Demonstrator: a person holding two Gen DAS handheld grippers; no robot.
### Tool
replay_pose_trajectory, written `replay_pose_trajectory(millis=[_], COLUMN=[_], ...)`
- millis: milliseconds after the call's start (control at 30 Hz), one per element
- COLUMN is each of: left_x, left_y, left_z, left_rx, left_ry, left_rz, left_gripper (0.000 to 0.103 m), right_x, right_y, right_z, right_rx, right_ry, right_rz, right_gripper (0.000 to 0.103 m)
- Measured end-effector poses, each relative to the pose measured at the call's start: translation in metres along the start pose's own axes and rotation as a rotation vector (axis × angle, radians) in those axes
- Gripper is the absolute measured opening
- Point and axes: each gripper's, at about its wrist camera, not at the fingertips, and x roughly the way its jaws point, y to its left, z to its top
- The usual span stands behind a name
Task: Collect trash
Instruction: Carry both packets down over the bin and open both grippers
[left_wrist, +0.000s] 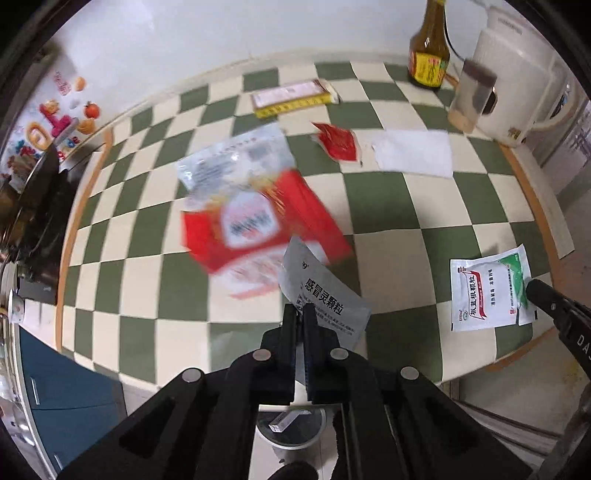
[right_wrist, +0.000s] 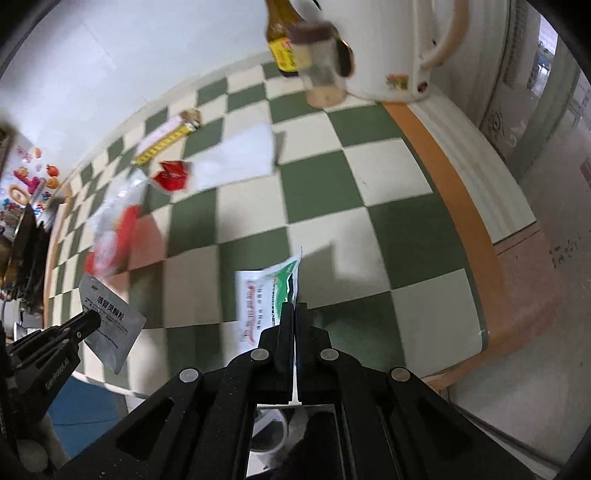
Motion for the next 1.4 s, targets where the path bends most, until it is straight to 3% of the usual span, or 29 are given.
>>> replay_pose_trajectory(millis=[167, 333, 533, 667, 867, 1033, 1400], left_x=[-0.019, -0.052, -0.071, -0.056, 0.016, 0.106, 0.363], left_y=[0.039, 0.078, 0.118, 0.14, 0.163, 0.169, 0.131], left_z=[-0.016, -0.054, -0.116, -0.162, -0.224, -0.262, -0.356], left_rx=[-0.008, -0.013, -0.014, -0.022, -0.092, -0.176, -0.201], left_ry=[-0.059, -0.126, -0.15, -0.082, 0.125, 0.28, 0.519], left_rz=[-0.009, -0.032, -0.069, -0.091, -0.154, -0.191, -0.17], left_gripper=[0.001, 0.001, 0.001, 0.001, 0.001, 0.001, 0.001], right_x=[-0.03, -0.063, -0.099, -0.095, -0.036, 0.036, 0.294], right_y=[0.027, 0.059, 0.102, 0.122, 0.129, 0.121, 0.068], right_z=[-0.017, -0.053, -0.129, -0.193, -0.277, -0.332, -0.443], right_rx=[-0.013, -0.017, -0.015, -0.003, 0.009, 0.022, 0.084], right_ry=[-0.055, -0.094, -0.108, -0.053, 0.121, 0.244, 0.438], right_rz=[0.019, 0.017, 0.006, 0.0, -0.007, -0.013, -0.058], right_gripper=[0.0, 0.0, 0.0, 0.0, 0.0, 0.0, 0.0])
